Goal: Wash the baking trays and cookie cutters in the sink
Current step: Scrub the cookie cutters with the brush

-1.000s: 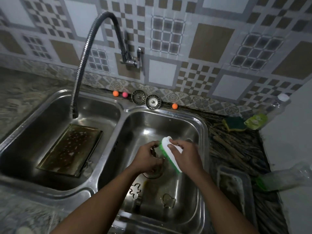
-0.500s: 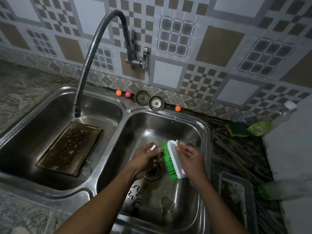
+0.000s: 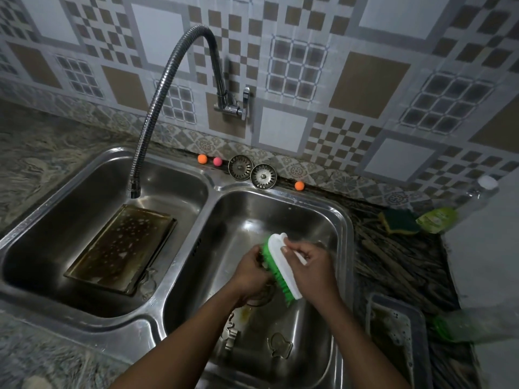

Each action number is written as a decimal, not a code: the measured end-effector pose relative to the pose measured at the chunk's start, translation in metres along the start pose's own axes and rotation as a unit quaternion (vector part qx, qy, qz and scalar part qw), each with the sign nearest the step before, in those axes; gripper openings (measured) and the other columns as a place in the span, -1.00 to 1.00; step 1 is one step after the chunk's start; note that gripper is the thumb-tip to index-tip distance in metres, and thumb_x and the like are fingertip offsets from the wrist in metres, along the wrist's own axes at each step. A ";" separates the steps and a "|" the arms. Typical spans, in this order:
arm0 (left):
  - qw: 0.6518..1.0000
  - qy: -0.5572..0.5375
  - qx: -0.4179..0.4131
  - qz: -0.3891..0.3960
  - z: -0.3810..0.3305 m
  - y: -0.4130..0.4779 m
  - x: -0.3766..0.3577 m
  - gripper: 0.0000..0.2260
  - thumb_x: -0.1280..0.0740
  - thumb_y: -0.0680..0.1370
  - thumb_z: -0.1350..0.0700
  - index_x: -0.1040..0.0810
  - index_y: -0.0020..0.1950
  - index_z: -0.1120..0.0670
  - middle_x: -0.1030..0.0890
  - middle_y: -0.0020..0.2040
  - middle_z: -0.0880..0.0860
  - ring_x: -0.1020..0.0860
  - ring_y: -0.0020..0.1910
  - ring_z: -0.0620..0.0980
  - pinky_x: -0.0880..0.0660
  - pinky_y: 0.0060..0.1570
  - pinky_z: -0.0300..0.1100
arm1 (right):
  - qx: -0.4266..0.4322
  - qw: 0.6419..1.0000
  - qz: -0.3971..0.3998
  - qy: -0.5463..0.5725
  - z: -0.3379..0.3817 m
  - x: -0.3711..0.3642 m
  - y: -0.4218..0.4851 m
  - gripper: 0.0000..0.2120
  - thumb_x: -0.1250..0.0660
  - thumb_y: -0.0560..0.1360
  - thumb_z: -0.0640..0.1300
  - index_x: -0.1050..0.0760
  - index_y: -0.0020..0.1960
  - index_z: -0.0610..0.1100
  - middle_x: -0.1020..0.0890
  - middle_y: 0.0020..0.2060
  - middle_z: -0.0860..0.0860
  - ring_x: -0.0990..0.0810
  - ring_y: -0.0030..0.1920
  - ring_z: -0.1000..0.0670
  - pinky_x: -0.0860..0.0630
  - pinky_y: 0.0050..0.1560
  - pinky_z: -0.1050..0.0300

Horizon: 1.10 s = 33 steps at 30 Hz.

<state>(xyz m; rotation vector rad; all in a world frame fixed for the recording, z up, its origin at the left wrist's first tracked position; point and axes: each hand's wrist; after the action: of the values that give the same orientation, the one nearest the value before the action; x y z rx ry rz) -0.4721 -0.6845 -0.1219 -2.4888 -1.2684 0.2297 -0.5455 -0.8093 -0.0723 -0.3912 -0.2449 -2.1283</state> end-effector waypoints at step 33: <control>0.982 -0.168 0.071 -0.045 -0.003 -0.007 -0.003 -0.72 -0.29 0.56 0.01 -0.63 -0.17 0.19 -0.55 -0.34 0.16 -0.44 -0.46 0.05 -0.32 -0.42 -0.14 | -0.063 0.994 -0.002 0.091 -0.006 0.010 0.004 -0.79 -0.44 0.49 -0.18 -0.65 0.12 -0.07 -0.66 -0.19 0.23 -0.65 -0.10 0.21 -0.51 -0.17 0.38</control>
<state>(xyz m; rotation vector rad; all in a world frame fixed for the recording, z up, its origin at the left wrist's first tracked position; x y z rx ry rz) -0.4779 -0.6837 -0.1162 -2.3313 -1.4312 0.7170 -0.5489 -0.8210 -0.0740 -0.2669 -0.0055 -2.1745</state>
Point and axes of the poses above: each hand's wrist, its own y-axis towards the middle knuckle, its own x-axis out of the back of the hand, z = x × y
